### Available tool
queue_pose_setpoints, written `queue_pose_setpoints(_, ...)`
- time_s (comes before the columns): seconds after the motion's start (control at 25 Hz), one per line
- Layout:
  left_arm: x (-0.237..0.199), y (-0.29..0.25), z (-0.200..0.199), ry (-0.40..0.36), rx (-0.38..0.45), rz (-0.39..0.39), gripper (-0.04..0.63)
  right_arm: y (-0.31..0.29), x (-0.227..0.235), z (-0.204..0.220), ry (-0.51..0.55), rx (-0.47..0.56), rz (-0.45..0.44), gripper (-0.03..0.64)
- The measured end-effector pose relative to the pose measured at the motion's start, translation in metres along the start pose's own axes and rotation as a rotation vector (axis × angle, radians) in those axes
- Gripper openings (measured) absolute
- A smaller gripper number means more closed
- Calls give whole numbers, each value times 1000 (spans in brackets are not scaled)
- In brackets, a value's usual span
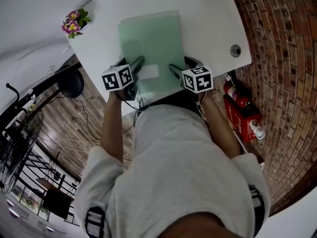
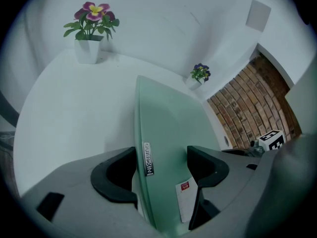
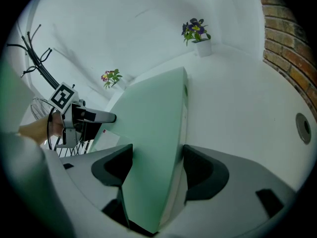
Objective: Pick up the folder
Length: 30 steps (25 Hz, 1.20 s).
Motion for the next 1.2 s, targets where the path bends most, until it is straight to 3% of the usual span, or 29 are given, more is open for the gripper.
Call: queue_pose_setpoints(1.2, 86, -49, 46, -205, -168, 41, 328, 67, 33, 88, -212, 45, 126, 318)
Point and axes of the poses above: the fingertips, and each gripper's own axes: y backward along the fingers, x to its right, z out of its underside, the point moved 6 cm from there along y, backward along the fingers, and after that the axes turned 14 degrees about y, right-handed, at the moved point
